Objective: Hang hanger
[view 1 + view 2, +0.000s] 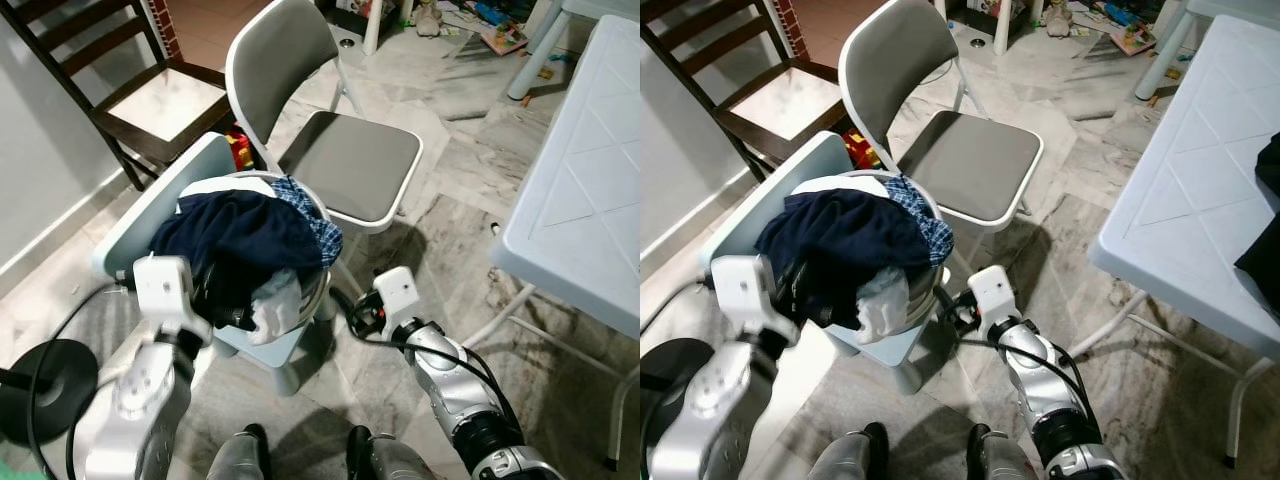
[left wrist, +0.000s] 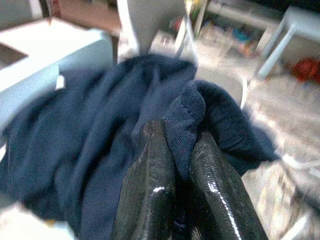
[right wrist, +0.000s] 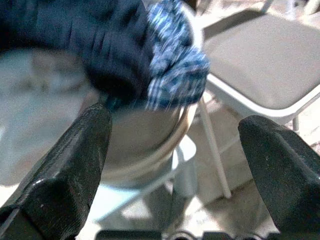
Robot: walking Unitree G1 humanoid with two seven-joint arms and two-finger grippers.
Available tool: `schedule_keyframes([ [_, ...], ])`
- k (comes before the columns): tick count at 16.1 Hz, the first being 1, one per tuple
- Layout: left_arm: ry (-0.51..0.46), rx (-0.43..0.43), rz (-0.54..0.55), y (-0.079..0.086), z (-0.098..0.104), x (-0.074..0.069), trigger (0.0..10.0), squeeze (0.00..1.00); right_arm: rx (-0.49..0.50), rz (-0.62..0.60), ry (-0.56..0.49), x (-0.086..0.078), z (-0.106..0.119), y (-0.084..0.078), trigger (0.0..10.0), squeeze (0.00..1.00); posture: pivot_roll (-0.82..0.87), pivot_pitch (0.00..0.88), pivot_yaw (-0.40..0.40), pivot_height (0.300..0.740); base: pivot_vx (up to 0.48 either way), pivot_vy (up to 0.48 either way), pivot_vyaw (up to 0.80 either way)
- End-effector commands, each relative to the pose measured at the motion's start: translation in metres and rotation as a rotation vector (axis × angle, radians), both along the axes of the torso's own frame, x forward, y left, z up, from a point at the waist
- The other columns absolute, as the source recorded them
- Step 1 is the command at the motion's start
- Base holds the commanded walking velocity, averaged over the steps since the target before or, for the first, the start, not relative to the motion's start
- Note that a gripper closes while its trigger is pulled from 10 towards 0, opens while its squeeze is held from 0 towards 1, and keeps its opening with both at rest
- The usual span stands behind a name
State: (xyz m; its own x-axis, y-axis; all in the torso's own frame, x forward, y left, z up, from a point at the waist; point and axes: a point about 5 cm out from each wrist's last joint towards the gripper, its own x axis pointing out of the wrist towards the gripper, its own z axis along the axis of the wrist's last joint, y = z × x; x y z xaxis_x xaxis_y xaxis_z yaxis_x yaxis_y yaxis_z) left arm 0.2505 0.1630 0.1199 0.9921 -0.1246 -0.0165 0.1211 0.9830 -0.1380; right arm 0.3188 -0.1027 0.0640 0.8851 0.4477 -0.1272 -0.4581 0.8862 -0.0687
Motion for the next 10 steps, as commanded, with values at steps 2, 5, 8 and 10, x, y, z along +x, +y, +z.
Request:
schedule_keyframes([
  [2,0.086,0.049,0.035,-0.002,-0.025,-0.008,9.5,0.0,0.097,-0.086,-0.016,0.004,0.01,-0.009,10.0,0.0,0.12,0.263,-0.033,0.74,0.0,0.0,0.0],
  [5,0.109,0.11,-0.001,-0.009,-0.035,-0.008,10.0,0.0,0.208,-0.167,0.002,0.006,0.014,-0.019,10.0,0.0,0.11,0.253,-0.019,0.74,0.0,0.0,0.0],
  [8,0.114,0.182,0.008,-0.005,-0.041,0.0,10.0,0.0,0.277,-0.197,-0.003,0.006,0.017,-0.019,10.0,0.0,0.09,0.227,0.01,0.74,0.0,0.0,0.0],
  [10,0.118,0.224,0.016,-0.001,-0.047,0.007,10.0,0.0,0.301,-0.218,-0.007,0.007,0.018,-0.018,10.0,0.0,0.08,0.201,0.035,0.74,0.0,0.0,0.0],
])
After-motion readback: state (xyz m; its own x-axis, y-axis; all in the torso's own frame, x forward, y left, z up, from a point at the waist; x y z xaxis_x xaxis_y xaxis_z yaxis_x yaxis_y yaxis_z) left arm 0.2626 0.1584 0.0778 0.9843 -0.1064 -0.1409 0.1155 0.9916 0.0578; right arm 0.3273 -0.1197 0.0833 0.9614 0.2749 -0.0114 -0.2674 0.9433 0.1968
